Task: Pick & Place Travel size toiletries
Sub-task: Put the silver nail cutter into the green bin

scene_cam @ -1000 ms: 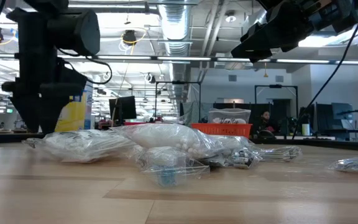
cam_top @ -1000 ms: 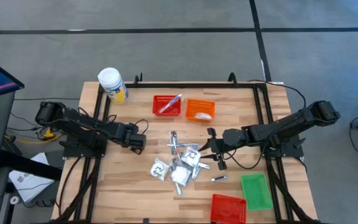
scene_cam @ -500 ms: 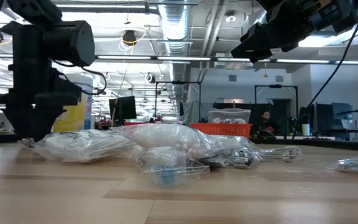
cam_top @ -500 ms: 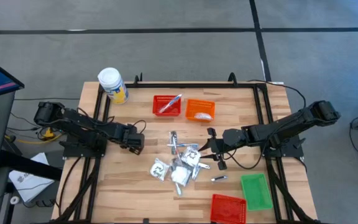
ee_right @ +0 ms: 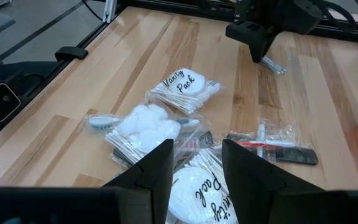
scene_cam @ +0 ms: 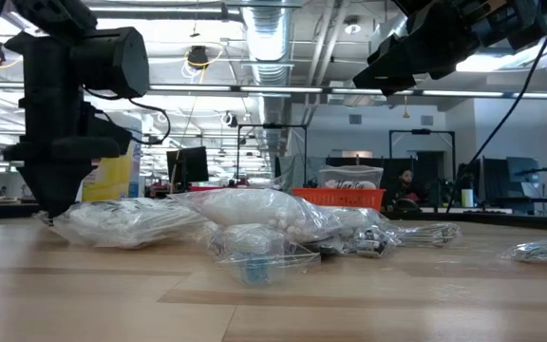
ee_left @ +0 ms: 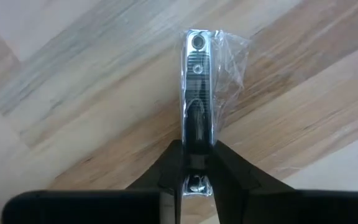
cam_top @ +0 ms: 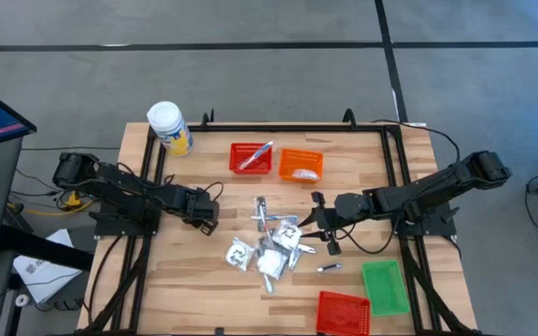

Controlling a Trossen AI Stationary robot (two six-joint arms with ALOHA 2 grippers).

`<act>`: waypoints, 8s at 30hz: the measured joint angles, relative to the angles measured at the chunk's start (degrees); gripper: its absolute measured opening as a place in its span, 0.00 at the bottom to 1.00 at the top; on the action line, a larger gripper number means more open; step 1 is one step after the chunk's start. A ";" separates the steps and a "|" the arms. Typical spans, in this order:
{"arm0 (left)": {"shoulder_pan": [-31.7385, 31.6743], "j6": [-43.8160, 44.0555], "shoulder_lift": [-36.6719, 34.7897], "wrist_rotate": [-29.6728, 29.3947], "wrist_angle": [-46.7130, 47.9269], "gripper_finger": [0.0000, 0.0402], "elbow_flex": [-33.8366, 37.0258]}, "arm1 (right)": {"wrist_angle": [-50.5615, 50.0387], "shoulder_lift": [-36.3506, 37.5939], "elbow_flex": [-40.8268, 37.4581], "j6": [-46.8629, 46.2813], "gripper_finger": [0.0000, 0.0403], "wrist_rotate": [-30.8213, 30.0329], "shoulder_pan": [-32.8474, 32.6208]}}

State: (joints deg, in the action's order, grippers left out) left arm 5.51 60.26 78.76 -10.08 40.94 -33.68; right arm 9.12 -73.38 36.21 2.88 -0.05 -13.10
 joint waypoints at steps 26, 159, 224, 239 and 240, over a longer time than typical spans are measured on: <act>11.25 -36.89 -6.90 -17.11 -48.60 0.12 -1.43 | 8.19 -10.98 4.24 -2.77 0.25 0.05 -0.15; 5.02 -66.39 -3.50 -12.05 -67.64 0.36 -13.23 | 10.74 -3.01 18.07 1.57 0.12 -7.94 4.52; 4.84 -72.01 7.67 5.99 -82.20 0.32 -13.24 | -13.32 1.95 18.68 -10.23 0.12 -10.72 8.50; 4.69 -72.01 5.16 5.78 -79.78 0.30 -13.23 | -17.80 1.92 18.68 -13.51 0.12 -10.68 8.73; 4.69 -72.01 4.48 5.39 -78.81 0.30 -13.23 | -18.51 1.92 18.68 -13.89 0.12 -10.70 8.74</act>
State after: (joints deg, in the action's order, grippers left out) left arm 10.20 -11.75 83.24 -4.70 -37.87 -46.92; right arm -9.39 -71.46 54.89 -11.01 -10.74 -4.36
